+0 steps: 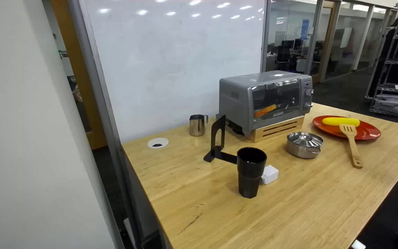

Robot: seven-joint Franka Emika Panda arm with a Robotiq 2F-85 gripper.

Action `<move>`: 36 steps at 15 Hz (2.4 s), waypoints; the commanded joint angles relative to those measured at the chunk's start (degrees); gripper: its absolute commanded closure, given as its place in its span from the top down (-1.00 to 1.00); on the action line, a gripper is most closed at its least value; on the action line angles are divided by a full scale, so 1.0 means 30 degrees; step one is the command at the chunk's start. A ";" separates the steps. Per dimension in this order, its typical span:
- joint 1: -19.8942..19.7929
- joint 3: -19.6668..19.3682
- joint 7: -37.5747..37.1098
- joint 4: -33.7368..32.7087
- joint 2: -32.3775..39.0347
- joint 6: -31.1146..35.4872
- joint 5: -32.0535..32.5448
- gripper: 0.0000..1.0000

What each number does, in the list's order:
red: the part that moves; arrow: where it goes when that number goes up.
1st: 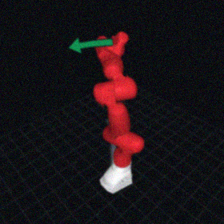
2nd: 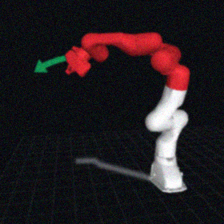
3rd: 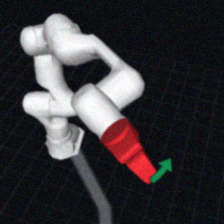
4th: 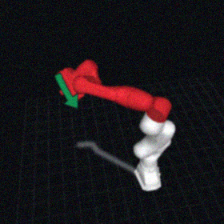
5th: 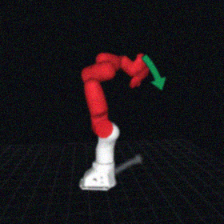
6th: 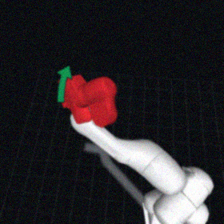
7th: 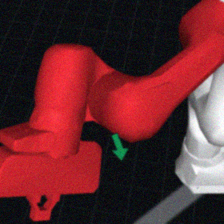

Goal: Turn the top knob on the microwave to the left

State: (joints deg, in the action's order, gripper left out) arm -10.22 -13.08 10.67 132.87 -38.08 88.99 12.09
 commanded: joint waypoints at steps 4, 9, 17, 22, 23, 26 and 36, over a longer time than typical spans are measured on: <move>0.0096 -0.0060 -0.0042 -0.0049 0.0006 -0.0056 0.0028 1.00; 0.0096 -0.0061 -0.0043 -0.0049 0.0006 -0.0056 0.0028 1.00; -0.0098 0.0006 -0.1107 0.0119 -0.0149 0.0530 -0.0158 1.00; 0.0002 -0.0154 -0.1516 0.0228 -0.0204 0.1325 -0.1102 1.00; -0.0020 -0.0141 -0.1543 0.0267 -0.0230 0.1496 -0.1200 1.00; -0.0049 -0.0098 -0.1517 0.0249 -0.0214 0.1570 -0.1251 1.00; -0.0185 0.0084 -0.2499 -0.0053 0.0043 0.1082 -0.1079 1.00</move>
State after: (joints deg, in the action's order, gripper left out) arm -10.32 -13.15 2.92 132.88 -38.10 92.35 9.07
